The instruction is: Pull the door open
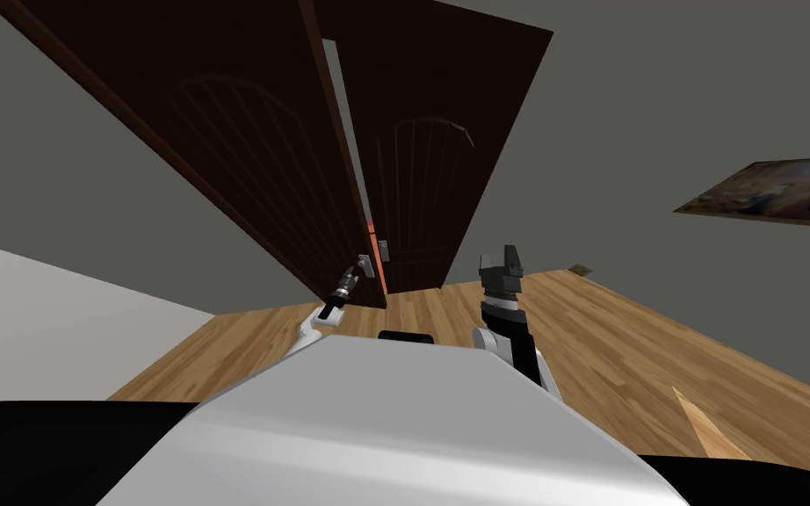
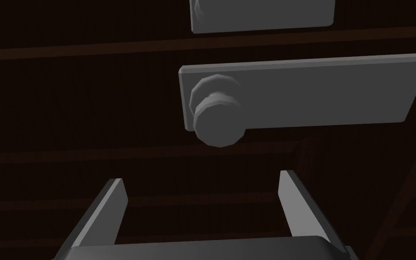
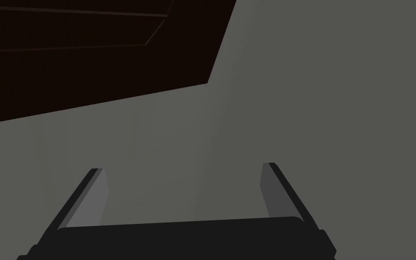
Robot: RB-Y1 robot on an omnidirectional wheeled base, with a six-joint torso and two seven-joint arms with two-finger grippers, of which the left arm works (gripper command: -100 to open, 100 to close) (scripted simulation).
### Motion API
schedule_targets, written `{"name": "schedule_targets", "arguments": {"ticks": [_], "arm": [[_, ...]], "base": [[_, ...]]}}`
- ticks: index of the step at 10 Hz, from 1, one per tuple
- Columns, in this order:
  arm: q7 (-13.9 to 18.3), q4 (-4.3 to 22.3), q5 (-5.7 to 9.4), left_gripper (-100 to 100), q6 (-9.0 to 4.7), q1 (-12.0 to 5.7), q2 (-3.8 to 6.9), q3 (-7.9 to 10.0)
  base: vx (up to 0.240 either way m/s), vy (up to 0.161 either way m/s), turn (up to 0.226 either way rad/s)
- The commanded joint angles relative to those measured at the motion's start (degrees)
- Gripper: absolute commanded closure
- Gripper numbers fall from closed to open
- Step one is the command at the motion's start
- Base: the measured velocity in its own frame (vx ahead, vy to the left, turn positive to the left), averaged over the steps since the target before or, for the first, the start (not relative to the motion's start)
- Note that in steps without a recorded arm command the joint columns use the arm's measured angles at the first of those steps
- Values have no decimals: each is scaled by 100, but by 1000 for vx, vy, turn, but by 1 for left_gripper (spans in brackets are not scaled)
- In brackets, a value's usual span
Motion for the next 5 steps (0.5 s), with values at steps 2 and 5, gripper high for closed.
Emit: {"name": "schedule_targets", "arguments": {"ticks": [2,5], "arm": [[-41,64,2,-100,1,-70,-36,32],[-65,111,6,-100,4,-121,-62,59]], "base": [[183,12,-34],[169,15,-24]]}}
